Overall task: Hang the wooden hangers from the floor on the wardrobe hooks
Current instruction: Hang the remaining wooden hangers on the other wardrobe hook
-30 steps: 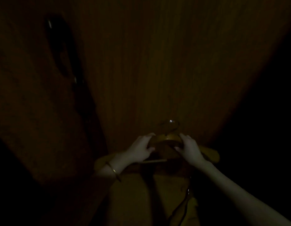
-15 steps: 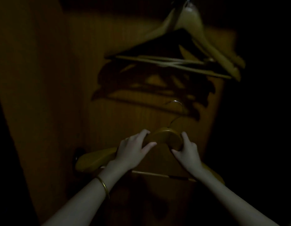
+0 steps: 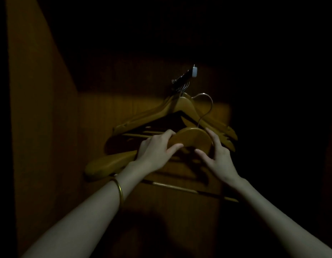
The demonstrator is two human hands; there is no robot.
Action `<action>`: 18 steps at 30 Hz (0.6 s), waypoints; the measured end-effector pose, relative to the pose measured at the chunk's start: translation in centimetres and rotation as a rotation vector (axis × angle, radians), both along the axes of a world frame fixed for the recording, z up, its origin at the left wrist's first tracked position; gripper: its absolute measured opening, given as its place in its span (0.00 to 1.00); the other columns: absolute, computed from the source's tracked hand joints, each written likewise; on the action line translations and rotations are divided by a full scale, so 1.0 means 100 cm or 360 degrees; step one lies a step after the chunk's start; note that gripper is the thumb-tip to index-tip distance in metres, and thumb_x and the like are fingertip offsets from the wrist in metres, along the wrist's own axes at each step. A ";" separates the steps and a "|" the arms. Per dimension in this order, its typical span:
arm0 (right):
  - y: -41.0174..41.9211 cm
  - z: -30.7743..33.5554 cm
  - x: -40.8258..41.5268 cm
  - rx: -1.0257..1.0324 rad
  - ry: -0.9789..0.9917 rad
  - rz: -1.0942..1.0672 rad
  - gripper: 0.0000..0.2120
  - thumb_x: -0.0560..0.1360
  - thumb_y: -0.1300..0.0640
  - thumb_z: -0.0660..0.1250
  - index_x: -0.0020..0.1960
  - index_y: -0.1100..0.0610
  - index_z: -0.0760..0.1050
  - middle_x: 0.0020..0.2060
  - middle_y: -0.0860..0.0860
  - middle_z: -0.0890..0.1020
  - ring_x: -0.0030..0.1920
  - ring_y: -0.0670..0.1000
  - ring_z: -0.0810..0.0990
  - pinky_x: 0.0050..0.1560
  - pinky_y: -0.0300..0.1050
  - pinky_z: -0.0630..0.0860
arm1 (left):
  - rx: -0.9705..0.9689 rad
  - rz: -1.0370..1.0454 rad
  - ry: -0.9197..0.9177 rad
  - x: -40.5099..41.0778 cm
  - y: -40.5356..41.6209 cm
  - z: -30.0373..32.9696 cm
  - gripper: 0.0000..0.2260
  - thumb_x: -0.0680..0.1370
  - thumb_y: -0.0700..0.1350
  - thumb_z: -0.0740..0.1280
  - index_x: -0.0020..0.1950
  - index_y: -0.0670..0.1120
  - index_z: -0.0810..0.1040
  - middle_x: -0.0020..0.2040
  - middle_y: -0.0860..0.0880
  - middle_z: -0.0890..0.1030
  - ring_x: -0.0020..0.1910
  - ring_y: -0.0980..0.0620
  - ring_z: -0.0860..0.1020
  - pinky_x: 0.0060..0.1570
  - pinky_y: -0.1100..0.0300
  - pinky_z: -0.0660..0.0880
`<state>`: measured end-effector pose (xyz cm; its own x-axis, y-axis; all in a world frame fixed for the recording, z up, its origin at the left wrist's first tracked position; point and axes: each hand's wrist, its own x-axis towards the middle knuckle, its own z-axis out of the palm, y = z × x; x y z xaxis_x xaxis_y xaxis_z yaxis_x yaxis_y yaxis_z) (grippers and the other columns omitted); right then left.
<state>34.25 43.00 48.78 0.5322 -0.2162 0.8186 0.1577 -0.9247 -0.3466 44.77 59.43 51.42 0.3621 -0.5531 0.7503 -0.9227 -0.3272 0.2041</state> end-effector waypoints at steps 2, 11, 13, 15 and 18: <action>-0.008 0.025 0.002 -0.0050 -0.0004 -0.0061 0.31 0.73 0.48 0.66 0.72 0.52 0.59 0.63 0.56 0.75 0.61 0.55 0.76 0.62 0.45 0.72 | -0.0030 -0.0004 0.0021 0.003 -0.010 0.019 0.19 0.77 0.57 0.58 0.65 0.50 0.68 0.56 0.50 0.79 0.56 0.48 0.77 0.56 0.51 0.70; -0.050 0.083 0.012 -0.0005 -0.0128 -0.0246 0.30 0.74 0.48 0.66 0.72 0.54 0.60 0.58 0.58 0.77 0.48 0.51 0.80 0.49 0.36 0.74 | -0.0030 0.0080 -0.0124 0.008 -0.061 0.089 0.20 0.78 0.56 0.59 0.66 0.50 0.67 0.56 0.50 0.78 0.54 0.49 0.76 0.48 0.57 0.68; -0.056 0.095 0.020 -0.0047 -0.0061 -0.0272 0.31 0.74 0.46 0.65 0.72 0.54 0.59 0.60 0.58 0.77 0.54 0.55 0.80 0.53 0.41 0.75 | -0.0061 0.0083 -0.0053 0.017 -0.065 0.093 0.20 0.77 0.57 0.59 0.66 0.49 0.68 0.54 0.49 0.78 0.52 0.48 0.77 0.48 0.57 0.70; -0.059 0.107 0.031 -0.0094 0.0032 -0.0281 0.32 0.74 0.45 0.65 0.73 0.54 0.58 0.62 0.58 0.75 0.57 0.56 0.79 0.56 0.46 0.76 | -0.0091 0.0048 0.0075 0.032 -0.068 0.095 0.19 0.77 0.56 0.60 0.64 0.49 0.69 0.54 0.49 0.78 0.50 0.49 0.77 0.50 0.54 0.75; -0.061 0.122 0.051 -0.0138 0.0172 -0.0272 0.33 0.74 0.44 0.64 0.74 0.52 0.55 0.63 0.57 0.75 0.55 0.56 0.80 0.56 0.47 0.77 | -0.0088 -0.0106 0.0300 0.054 -0.069 0.100 0.17 0.77 0.51 0.62 0.63 0.46 0.69 0.54 0.47 0.77 0.45 0.53 0.76 0.44 0.60 0.75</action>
